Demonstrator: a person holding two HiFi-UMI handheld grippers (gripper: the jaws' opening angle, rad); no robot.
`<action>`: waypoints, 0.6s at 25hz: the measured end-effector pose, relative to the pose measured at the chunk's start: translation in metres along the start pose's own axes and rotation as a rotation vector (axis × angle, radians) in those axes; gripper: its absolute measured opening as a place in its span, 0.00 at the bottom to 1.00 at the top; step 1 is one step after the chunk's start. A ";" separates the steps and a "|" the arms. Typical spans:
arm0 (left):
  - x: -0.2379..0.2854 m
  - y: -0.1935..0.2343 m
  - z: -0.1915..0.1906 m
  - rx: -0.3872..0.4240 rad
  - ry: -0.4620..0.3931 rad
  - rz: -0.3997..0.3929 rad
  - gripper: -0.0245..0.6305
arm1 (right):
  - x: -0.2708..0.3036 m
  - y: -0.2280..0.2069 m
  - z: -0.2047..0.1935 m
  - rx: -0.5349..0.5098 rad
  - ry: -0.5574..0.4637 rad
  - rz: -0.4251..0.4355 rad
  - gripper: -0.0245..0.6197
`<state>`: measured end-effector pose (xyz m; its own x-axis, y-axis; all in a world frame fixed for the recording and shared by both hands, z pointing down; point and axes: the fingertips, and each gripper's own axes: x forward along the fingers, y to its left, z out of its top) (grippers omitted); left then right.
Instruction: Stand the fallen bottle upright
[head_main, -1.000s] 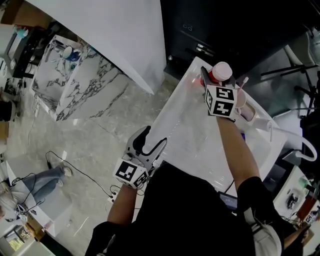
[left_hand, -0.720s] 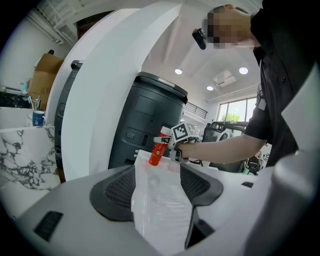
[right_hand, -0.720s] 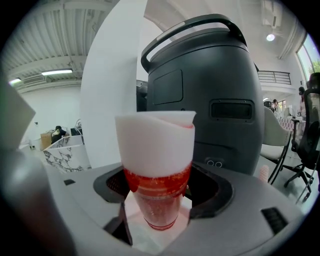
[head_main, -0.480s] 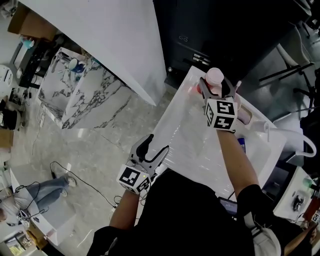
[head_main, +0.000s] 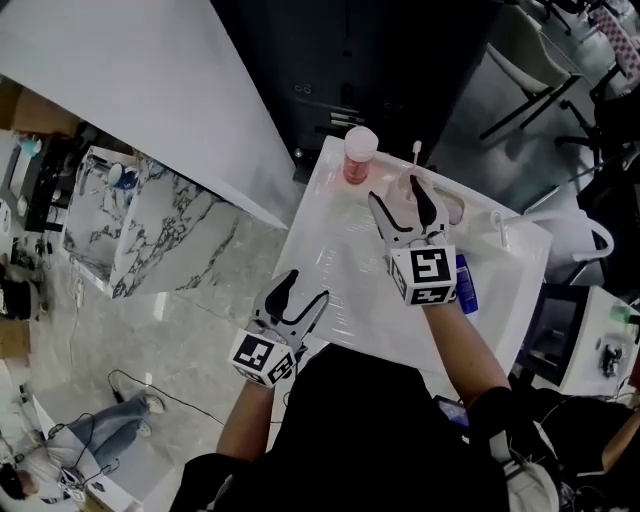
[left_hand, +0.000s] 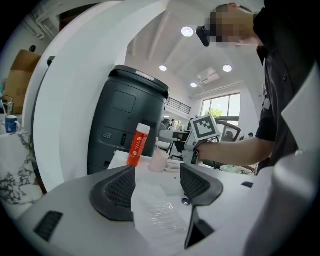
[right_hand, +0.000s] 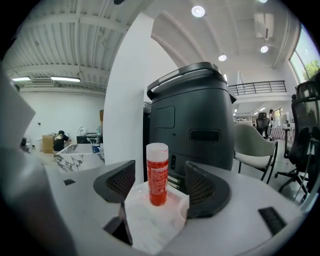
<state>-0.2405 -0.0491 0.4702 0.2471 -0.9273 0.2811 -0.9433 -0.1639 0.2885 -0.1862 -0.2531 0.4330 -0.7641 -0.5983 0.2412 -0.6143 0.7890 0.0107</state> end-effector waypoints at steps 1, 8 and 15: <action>0.006 -0.004 0.000 0.012 0.011 -0.029 0.49 | -0.011 -0.004 -0.006 0.017 0.008 -0.013 0.54; 0.050 -0.040 0.003 0.068 0.049 -0.192 0.49 | -0.082 -0.046 -0.059 0.028 0.119 -0.141 0.53; 0.084 -0.081 0.000 0.094 0.086 -0.329 0.49 | -0.150 -0.084 -0.107 0.112 0.200 -0.257 0.50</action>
<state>-0.1437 -0.1143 0.4706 0.5554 -0.7887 0.2638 -0.8252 -0.4833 0.2924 0.0013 -0.2151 0.5001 -0.5344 -0.7275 0.4304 -0.8081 0.5890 -0.0079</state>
